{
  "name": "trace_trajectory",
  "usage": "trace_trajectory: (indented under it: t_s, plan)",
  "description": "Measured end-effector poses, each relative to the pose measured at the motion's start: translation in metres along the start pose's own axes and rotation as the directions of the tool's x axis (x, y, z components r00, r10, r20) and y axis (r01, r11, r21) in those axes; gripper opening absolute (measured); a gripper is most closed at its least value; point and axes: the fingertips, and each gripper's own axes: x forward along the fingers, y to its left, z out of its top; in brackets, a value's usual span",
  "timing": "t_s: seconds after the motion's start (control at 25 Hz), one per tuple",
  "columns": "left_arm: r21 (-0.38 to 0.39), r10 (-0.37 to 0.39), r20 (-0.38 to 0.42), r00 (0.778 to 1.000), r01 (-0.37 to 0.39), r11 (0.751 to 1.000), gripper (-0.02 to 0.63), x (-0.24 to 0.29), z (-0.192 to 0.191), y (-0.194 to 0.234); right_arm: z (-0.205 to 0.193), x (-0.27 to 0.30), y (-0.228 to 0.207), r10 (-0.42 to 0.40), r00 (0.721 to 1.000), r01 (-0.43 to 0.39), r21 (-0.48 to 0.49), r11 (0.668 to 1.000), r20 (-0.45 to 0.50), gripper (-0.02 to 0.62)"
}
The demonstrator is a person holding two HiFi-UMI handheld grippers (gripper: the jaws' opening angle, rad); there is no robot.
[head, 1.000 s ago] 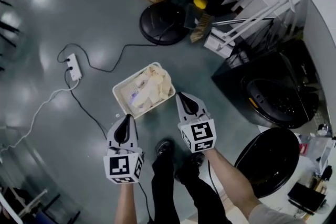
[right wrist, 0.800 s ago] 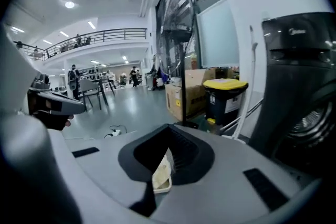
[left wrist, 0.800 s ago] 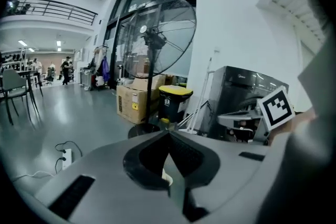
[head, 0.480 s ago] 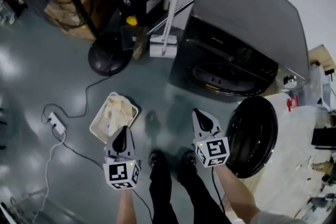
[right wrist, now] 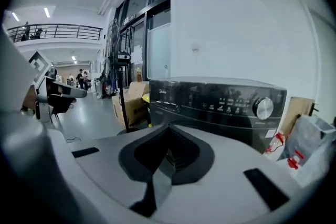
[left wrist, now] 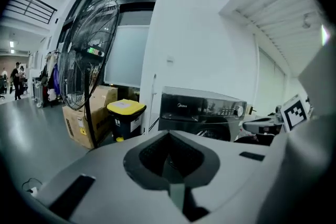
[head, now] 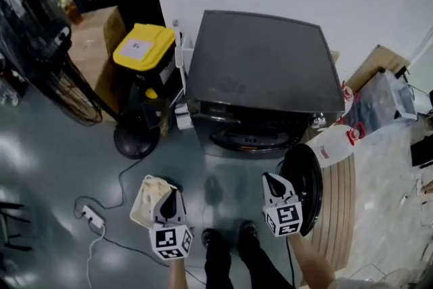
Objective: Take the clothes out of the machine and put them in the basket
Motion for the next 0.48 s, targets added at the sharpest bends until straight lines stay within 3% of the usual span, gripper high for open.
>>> trace_trajectory:
  t_s: [0.32, 0.48]
  plan:
    - [0.06, -0.021, 0.049, 0.999, 0.018, 0.998, 0.018, -0.034, 0.095, -0.038, 0.1, -0.055, -0.024, -0.015, 0.995, 0.011, 0.037, 0.999, 0.102, 0.023]
    - [0.07, -0.024, 0.088, 0.996, 0.018, 0.997, 0.018, -0.049, 0.143, -0.053, 0.149, -0.079, -0.041, -0.015, 0.991, 0.014, 0.009, 1.0, 0.135, 0.023]
